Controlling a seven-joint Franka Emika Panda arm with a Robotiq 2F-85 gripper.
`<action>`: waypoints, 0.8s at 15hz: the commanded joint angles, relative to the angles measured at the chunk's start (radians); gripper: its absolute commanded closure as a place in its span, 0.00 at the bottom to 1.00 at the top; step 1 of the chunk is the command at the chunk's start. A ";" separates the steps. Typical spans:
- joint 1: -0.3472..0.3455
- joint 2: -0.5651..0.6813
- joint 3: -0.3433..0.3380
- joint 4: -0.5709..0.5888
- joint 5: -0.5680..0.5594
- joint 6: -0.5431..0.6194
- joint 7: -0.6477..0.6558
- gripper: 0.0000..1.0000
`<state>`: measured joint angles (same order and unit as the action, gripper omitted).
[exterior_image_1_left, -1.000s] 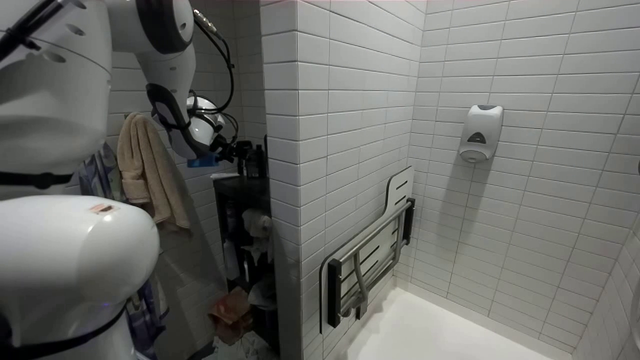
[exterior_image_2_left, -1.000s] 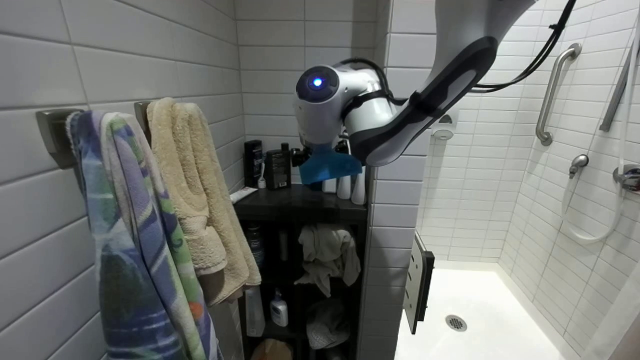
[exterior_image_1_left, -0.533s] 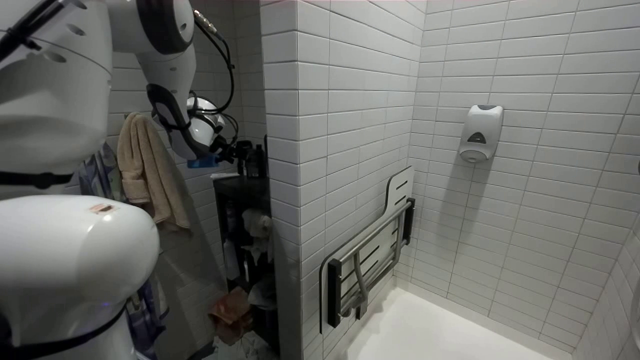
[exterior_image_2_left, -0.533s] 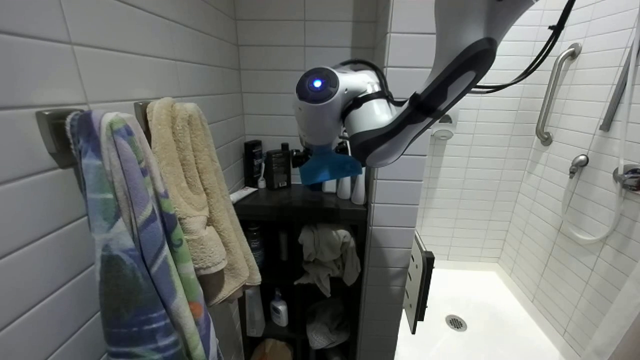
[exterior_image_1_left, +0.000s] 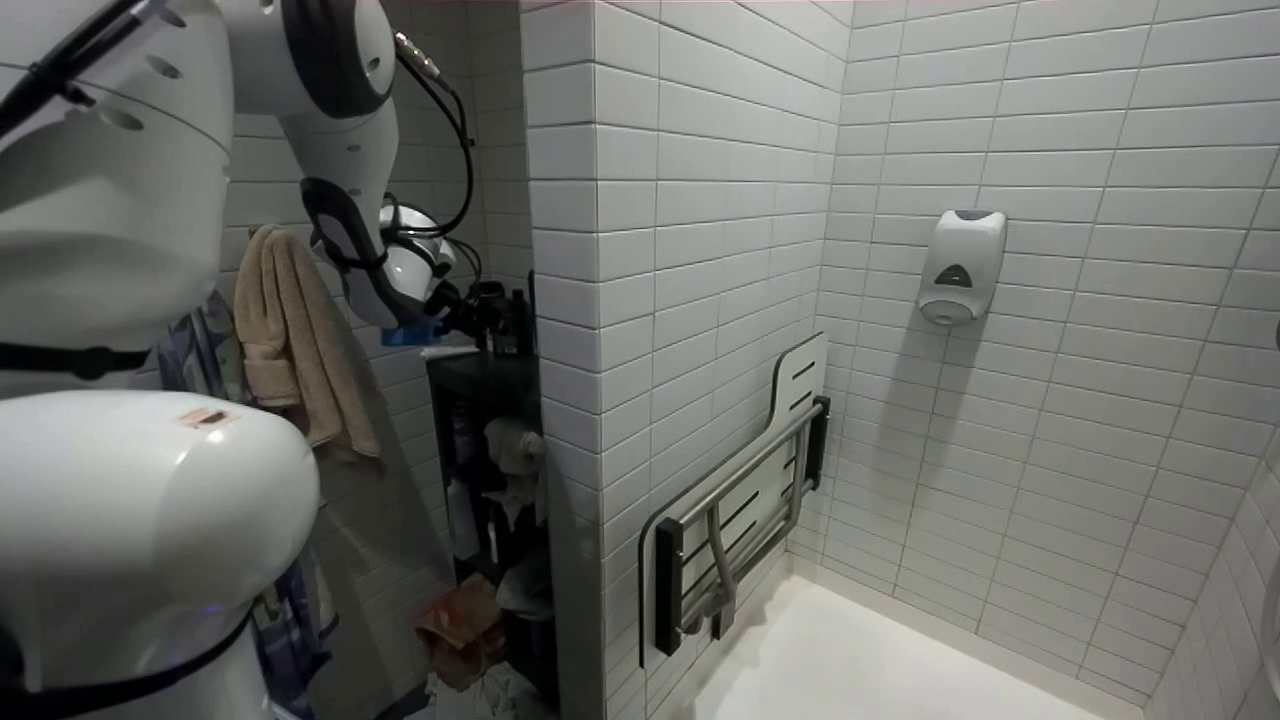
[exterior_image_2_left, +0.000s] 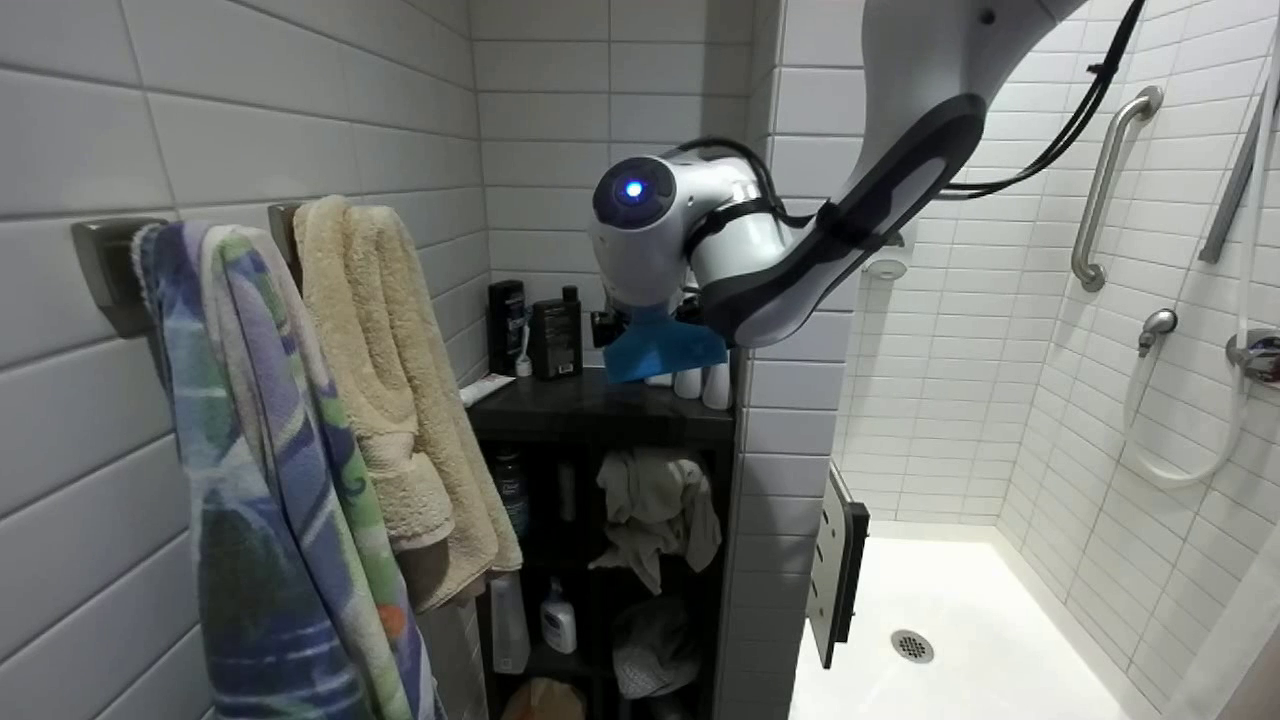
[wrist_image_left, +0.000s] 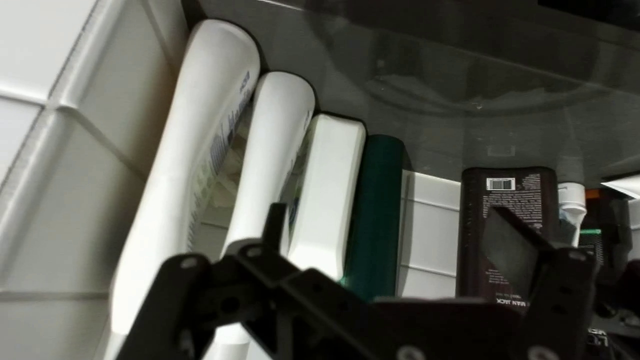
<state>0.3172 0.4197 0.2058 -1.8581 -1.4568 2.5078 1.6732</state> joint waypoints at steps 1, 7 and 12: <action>0.017 0.010 -0.004 0.010 -0.034 -0.045 0.049 0.00; 0.053 0.031 -0.002 0.018 -0.095 -0.142 0.126 0.00; 0.052 0.035 0.010 0.003 -0.125 -0.215 0.193 0.00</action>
<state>0.3714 0.4482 0.2094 -1.8576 -1.5501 2.3291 1.8169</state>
